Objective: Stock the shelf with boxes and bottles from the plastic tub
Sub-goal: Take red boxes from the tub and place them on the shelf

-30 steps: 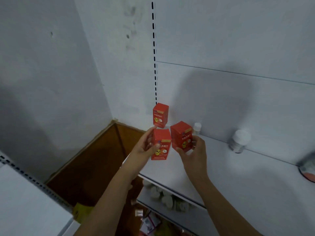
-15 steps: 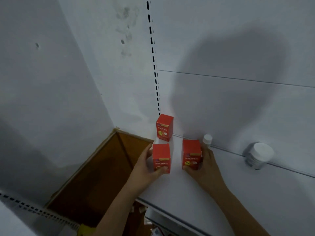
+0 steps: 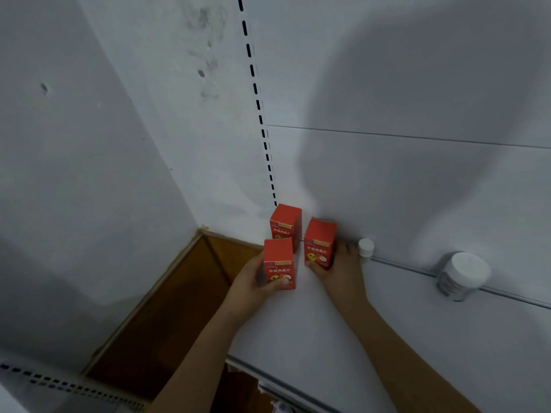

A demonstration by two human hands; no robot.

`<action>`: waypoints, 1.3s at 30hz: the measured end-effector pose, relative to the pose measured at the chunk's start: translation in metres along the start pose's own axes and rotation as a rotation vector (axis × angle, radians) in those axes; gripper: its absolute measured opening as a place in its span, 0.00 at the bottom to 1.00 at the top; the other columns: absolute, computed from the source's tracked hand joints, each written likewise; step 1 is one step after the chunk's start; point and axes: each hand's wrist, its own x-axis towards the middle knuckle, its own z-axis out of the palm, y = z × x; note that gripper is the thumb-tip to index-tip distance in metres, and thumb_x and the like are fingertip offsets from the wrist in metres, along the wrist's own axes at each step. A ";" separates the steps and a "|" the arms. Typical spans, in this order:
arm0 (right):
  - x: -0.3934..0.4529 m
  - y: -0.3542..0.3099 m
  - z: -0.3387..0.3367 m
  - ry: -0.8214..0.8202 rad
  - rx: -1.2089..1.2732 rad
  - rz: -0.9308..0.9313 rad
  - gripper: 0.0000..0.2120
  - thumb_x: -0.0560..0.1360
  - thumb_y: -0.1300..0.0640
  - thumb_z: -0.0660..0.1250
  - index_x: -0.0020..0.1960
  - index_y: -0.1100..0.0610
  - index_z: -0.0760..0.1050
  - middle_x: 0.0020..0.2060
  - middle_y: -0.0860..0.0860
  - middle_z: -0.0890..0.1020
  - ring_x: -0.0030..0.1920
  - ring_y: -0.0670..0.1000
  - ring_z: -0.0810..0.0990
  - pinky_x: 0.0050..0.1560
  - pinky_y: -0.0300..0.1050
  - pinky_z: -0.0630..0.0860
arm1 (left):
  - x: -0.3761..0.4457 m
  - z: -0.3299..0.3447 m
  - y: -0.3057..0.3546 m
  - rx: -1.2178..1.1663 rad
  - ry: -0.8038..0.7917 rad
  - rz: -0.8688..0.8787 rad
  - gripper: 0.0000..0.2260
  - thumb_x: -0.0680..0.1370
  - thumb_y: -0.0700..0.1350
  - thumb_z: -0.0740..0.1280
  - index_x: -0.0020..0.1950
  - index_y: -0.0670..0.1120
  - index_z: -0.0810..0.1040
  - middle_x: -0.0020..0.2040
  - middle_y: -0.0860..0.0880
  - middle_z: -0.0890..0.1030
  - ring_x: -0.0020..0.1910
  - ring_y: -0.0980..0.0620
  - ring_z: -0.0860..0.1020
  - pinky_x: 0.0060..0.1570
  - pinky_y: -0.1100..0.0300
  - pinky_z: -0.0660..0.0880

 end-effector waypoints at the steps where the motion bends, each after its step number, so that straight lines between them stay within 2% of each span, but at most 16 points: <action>1: 0.002 -0.003 0.002 0.025 -0.016 0.011 0.29 0.68 0.49 0.79 0.61 0.62 0.73 0.55 0.58 0.75 0.56 0.57 0.73 0.50 0.44 0.68 | 0.003 0.001 -0.002 0.003 0.011 -0.011 0.21 0.71 0.56 0.73 0.58 0.68 0.68 0.57 0.66 0.76 0.53 0.73 0.76 0.45 0.75 0.71; 3: 0.003 -0.007 0.005 0.048 -0.045 0.030 0.29 0.67 0.48 0.78 0.61 0.62 0.73 0.55 0.58 0.75 0.57 0.57 0.73 0.51 0.47 0.70 | 0.008 0.004 -0.007 0.026 0.026 -0.022 0.20 0.71 0.57 0.73 0.59 0.67 0.68 0.57 0.65 0.77 0.55 0.68 0.77 0.49 0.73 0.71; 5: 0.002 -0.005 0.007 0.036 -0.050 0.045 0.29 0.67 0.50 0.79 0.61 0.62 0.72 0.56 0.58 0.75 0.57 0.57 0.73 0.53 0.45 0.70 | 0.011 0.009 -0.014 0.094 0.047 -0.018 0.22 0.71 0.57 0.73 0.61 0.67 0.67 0.60 0.63 0.76 0.59 0.63 0.75 0.55 0.68 0.70; 7: -0.002 0.000 0.008 0.020 -0.040 0.044 0.31 0.66 0.54 0.80 0.63 0.63 0.72 0.57 0.59 0.75 0.59 0.58 0.73 0.57 0.45 0.69 | 0.010 0.011 -0.020 0.187 0.062 0.006 0.24 0.73 0.56 0.73 0.64 0.65 0.66 0.62 0.62 0.74 0.59 0.64 0.73 0.58 0.65 0.69; 9: -0.008 0.005 0.006 0.002 -0.023 0.033 0.36 0.65 0.56 0.81 0.67 0.64 0.69 0.60 0.61 0.74 0.61 0.60 0.72 0.63 0.53 0.71 | 0.005 0.009 -0.022 0.249 0.080 0.034 0.25 0.75 0.55 0.73 0.68 0.62 0.67 0.65 0.60 0.74 0.61 0.64 0.73 0.62 0.62 0.70; 10: -0.013 0.006 0.002 -0.020 0.000 0.036 0.38 0.66 0.56 0.80 0.70 0.65 0.67 0.62 0.61 0.73 0.62 0.60 0.73 0.64 0.57 0.72 | 0.000 0.007 -0.023 0.284 0.085 0.042 0.27 0.75 0.55 0.72 0.71 0.59 0.66 0.67 0.58 0.73 0.63 0.62 0.72 0.64 0.60 0.70; 12: -0.025 0.004 -0.010 -0.040 0.062 0.076 0.37 0.69 0.55 0.78 0.72 0.63 0.65 0.65 0.60 0.71 0.63 0.60 0.74 0.63 0.59 0.74 | -0.011 0.002 -0.023 0.339 0.106 0.037 0.32 0.75 0.55 0.72 0.76 0.54 0.63 0.70 0.57 0.70 0.67 0.59 0.69 0.65 0.61 0.67; 16: -0.070 -0.013 -0.053 -0.002 0.123 0.109 0.31 0.76 0.51 0.72 0.74 0.58 0.65 0.68 0.56 0.71 0.66 0.56 0.73 0.67 0.55 0.72 | -0.061 0.002 -0.010 0.192 0.274 0.038 0.26 0.78 0.52 0.69 0.75 0.53 0.67 0.61 0.61 0.67 0.62 0.62 0.66 0.61 0.61 0.65; 20: -0.121 -0.040 -0.102 0.097 0.110 0.075 0.27 0.78 0.47 0.68 0.73 0.56 0.68 0.66 0.51 0.75 0.63 0.50 0.75 0.65 0.48 0.72 | -0.113 0.015 0.000 0.060 0.347 0.161 0.20 0.79 0.50 0.68 0.70 0.55 0.71 0.63 0.62 0.72 0.61 0.61 0.71 0.63 0.56 0.72; 25: -0.191 -0.062 -0.154 0.204 0.158 0.029 0.24 0.78 0.44 0.65 0.72 0.50 0.69 0.64 0.44 0.75 0.62 0.44 0.74 0.64 0.40 0.70 | -0.166 0.053 0.015 0.007 0.192 0.345 0.20 0.79 0.46 0.69 0.70 0.56 0.70 0.64 0.64 0.72 0.64 0.64 0.71 0.68 0.57 0.70; 30: -0.253 -0.070 -0.218 0.310 0.147 -0.014 0.33 0.73 0.33 0.58 0.74 0.47 0.66 0.70 0.42 0.71 0.69 0.42 0.70 0.72 0.46 0.68 | -0.211 0.110 0.049 0.039 -0.041 0.483 0.22 0.79 0.50 0.67 0.74 0.55 0.69 0.69 0.62 0.71 0.68 0.65 0.69 0.71 0.55 0.69; 34: -0.298 -0.057 -0.281 0.455 0.079 0.004 0.29 0.77 0.36 0.59 0.75 0.46 0.66 0.72 0.41 0.70 0.71 0.41 0.68 0.72 0.49 0.67 | -0.246 0.160 0.086 0.052 -0.166 0.596 0.22 0.79 0.52 0.67 0.73 0.56 0.69 0.67 0.64 0.71 0.65 0.67 0.69 0.69 0.58 0.70; 37: -0.338 -0.039 -0.330 0.554 0.034 0.028 0.27 0.79 0.38 0.59 0.75 0.45 0.65 0.71 0.40 0.70 0.66 0.35 0.69 0.69 0.42 0.68 | -0.278 0.201 0.112 0.057 -0.255 0.645 0.22 0.79 0.52 0.67 0.73 0.58 0.69 0.66 0.65 0.71 0.65 0.65 0.70 0.69 0.56 0.70; 39: -0.365 -0.025 -0.359 0.616 0.005 0.042 0.27 0.78 0.37 0.59 0.74 0.46 0.66 0.69 0.39 0.71 0.67 0.37 0.69 0.70 0.44 0.68 | -0.296 0.231 0.127 0.052 -0.312 0.697 0.21 0.79 0.52 0.67 0.72 0.60 0.69 0.66 0.67 0.71 0.65 0.67 0.69 0.68 0.54 0.71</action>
